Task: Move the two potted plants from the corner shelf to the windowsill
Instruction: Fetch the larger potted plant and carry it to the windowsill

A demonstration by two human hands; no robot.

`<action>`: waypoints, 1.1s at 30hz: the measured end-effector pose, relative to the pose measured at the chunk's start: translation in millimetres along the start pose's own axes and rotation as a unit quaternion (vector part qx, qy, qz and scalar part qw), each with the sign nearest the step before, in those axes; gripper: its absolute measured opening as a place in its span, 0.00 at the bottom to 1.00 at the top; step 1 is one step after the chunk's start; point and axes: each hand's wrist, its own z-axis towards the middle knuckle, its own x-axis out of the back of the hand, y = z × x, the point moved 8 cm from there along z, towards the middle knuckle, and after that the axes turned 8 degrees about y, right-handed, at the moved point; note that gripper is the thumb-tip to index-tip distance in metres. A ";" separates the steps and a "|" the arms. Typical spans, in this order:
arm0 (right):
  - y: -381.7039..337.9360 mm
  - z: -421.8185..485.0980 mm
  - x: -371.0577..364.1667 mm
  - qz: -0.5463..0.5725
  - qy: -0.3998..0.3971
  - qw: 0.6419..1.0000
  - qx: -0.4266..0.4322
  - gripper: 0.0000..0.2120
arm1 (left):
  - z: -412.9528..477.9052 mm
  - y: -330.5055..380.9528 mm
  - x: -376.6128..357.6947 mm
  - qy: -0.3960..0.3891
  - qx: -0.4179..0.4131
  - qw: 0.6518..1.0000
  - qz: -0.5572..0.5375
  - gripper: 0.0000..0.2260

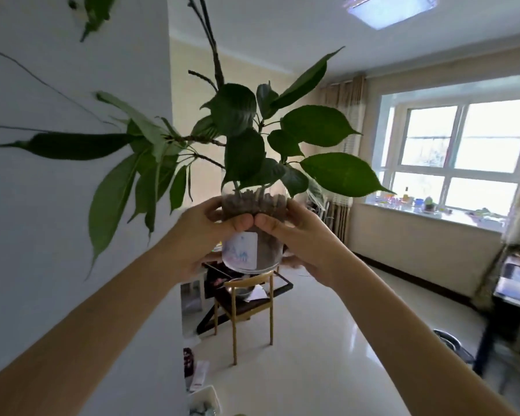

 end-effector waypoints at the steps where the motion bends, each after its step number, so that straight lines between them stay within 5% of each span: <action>1: 1.8 -2.2 15.1 -0.003 0.007 1.000 -0.004 0.24 | 1.2 0.2 -15.0 -0.008 0.002 1.000 0.000 0.18; 12: 9.0 -48.5 198.9 -0.046 0.108 0.993 -0.026 0.23 | -2.5 15.3 -207.2 -0.107 -0.005 0.994 -0.025 0.22; 24: 20.7 -63.5 315.5 -0.039 0.213 0.975 -0.040 0.22 | 20.8 18.0 -338.3 -0.206 -0.001 0.976 -0.066 0.32; 33: 38.5 -6.2 356.6 -0.059 0.272 0.960 -0.032 0.17 | 96.4 10.0 -387.3 -0.265 -0.025 0.959 -0.093 0.17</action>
